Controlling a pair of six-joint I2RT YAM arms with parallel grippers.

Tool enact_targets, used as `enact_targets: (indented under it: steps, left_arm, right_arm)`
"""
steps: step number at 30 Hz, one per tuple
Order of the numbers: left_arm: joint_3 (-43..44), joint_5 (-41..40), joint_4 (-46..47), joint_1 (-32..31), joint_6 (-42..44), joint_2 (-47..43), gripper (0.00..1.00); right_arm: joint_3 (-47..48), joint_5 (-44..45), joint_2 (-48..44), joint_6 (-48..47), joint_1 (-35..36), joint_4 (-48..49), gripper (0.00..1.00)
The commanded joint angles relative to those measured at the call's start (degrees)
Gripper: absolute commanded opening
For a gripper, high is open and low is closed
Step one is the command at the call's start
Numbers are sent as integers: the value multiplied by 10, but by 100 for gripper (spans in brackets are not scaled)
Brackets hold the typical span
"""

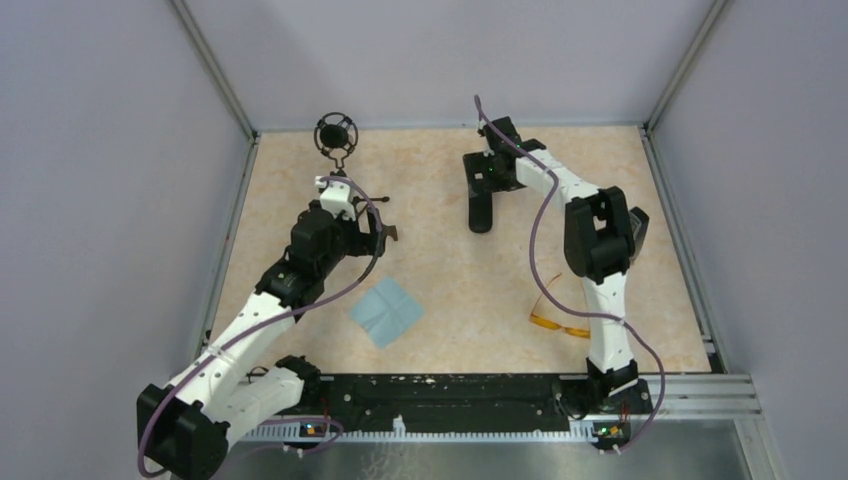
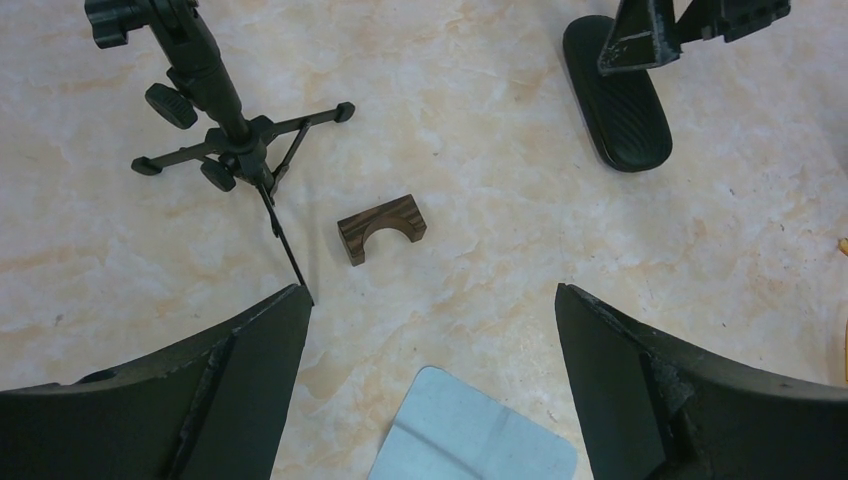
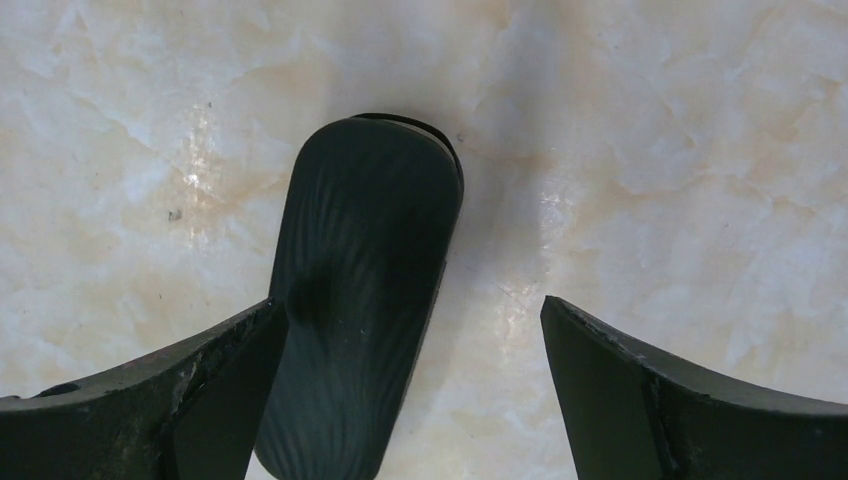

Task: Organize the sunglasses
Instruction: Pick up the sunglasses case from the center of the board.

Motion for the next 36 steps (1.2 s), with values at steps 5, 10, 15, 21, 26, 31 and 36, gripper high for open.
enact_targets:
  steps: [5, 10, 15, 21, 26, 31, 36]
  left_arm:
    - [25, 10, 14, -6, -6, 1, 99]
    - [25, 11, 14, -8, -6, 1, 99]
    - [26, 13, 13, -8, -6, 2, 99]
    - [28, 9, 10, -9, -5, 2, 99]
    - [28, 10, 10, -10, -4, 3, 99]
    - [29, 10, 8, -10, -3, 2, 99]
    - [30, 11, 7, -11, -2, 2, 99]
  right_arm:
    - [51, 15, 21, 32, 27, -38, 99]
    - [30, 16, 5, 30, 39, -34, 99]
    - [21, 58, 7, 31, 55, -40, 99]
    - [19, 65, 19, 35, 59, -45, 91]
    - [22, 66, 25, 29, 61, -50, 87]
    - [25, 65, 35, 26, 61, -54, 83]
    - [27, 60, 40, 22, 61, -53, 77]
